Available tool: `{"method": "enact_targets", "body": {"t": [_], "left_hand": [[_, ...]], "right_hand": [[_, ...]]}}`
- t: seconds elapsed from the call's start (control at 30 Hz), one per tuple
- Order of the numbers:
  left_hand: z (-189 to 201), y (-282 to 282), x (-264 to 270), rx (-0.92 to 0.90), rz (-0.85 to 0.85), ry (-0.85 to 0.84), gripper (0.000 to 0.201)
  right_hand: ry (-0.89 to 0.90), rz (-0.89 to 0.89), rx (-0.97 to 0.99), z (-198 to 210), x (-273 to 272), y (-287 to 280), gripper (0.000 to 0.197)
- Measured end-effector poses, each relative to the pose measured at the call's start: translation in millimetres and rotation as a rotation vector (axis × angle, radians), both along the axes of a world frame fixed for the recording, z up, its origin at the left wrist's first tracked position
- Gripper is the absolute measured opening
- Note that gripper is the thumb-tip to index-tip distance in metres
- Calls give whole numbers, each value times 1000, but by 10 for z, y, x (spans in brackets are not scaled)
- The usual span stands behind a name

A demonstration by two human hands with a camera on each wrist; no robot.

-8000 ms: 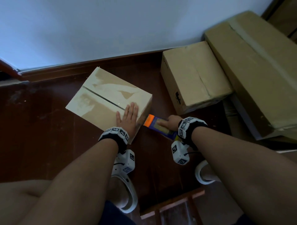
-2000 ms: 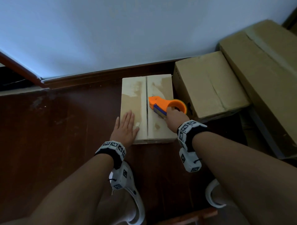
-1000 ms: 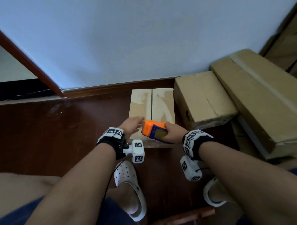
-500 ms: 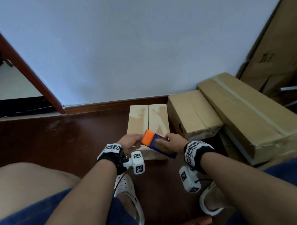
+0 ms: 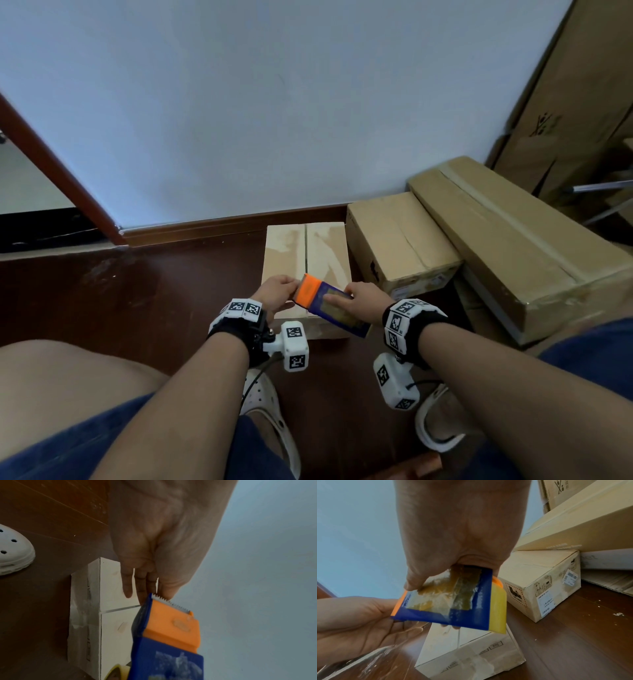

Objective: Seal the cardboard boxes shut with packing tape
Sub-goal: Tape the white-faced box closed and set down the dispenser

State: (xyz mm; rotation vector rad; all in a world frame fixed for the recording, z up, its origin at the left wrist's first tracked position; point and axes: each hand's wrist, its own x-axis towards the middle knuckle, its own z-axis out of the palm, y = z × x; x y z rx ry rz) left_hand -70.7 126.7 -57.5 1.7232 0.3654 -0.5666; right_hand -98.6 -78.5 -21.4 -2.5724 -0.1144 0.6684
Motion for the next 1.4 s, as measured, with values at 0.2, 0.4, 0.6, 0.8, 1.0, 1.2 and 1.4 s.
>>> {"method": "enact_targets", "body": {"t": [0.2, 0.4, 0.6, 0.8, 1.0, 1.2, 1.4], "left_hand": [[-43, 12, -11, -41, -58, 41, 15], [-84, 0, 5, 81, -48, -89, 9], [-117, 46, 1, 215, -53, -233, 8], [-205, 101, -2, 252, 3, -262, 11], [-303, 615, 88, 359, 186, -219, 11], [-379, 657, 9, 187, 189, -167, 7], [-694, 739, -263, 178, 211, -45, 12]], "right_hand": [[9, -1, -13, -86, -1, -94, 59], [42, 32, -63, -126, 44, -60, 61], [32, 50, -108, -151, 90, -56, 59], [20, 86, -124, -158, 173, 47, 63], [60, 136, -222, -254, 190, -156, 65], [70, 139, -285, -264, 194, -85, 61], [108, 195, -371, -346, 87, 88, 53]]}}
